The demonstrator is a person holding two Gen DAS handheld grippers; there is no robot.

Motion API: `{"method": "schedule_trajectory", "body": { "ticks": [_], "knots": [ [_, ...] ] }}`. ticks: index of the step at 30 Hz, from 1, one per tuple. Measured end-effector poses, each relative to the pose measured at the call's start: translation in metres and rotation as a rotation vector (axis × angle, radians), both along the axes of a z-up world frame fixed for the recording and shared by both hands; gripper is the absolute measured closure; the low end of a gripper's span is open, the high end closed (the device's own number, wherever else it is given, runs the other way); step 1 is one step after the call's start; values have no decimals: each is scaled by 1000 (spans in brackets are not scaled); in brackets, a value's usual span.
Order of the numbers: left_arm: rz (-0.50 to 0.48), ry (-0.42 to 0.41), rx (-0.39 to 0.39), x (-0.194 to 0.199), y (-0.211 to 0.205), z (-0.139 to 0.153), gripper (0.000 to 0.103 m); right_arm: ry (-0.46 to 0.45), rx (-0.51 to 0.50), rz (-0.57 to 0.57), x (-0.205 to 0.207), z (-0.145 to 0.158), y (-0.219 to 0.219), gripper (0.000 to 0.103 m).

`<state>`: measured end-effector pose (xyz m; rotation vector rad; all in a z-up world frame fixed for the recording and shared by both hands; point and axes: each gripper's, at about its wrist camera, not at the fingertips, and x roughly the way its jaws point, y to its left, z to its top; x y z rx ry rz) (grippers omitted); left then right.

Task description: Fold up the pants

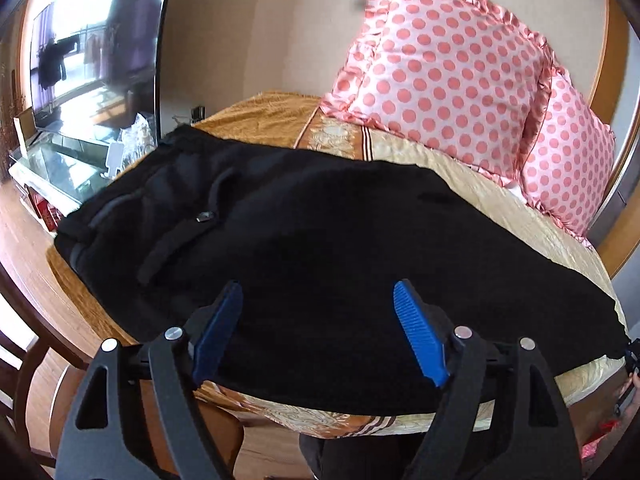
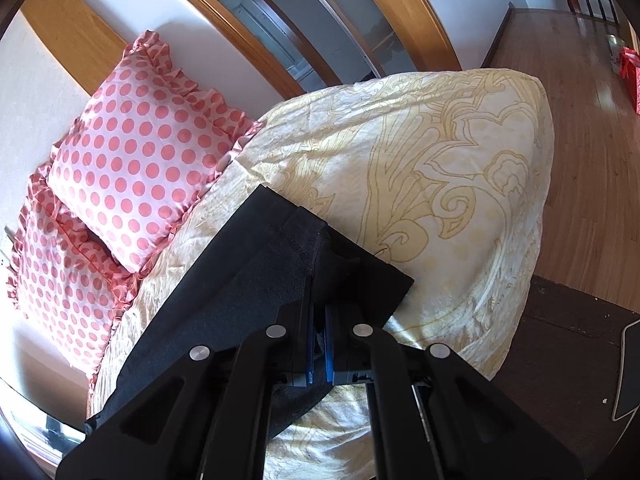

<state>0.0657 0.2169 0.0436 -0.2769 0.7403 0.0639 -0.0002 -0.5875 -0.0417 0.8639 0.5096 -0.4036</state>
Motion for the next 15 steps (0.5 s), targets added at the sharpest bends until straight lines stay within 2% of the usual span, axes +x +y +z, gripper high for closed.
{"method": "schedule_trajectory", "body": {
  "ticks": [3, 8, 10, 13, 15],
  "knots": [
    [0, 13, -28, -1, 7, -10, 25, -7, -17, 5, -4, 5, 1, 100],
    [-17, 23, -38, -2, 10, -10, 25, -75, -54, -7, -24, 26, 8, 100],
    [-22, 25, -37, -1, 11, -11, 25, -41, -49, -4, -24, 22, 5, 100],
    [-30, 28, -35, 1, 11, -12, 25, -2, 16, -2, -21, 2, -1, 100],
    [-37, 29, -40, 2, 12, -12, 25, -2, -4, 7, -20, 0, 0, 100]
  ]
}}
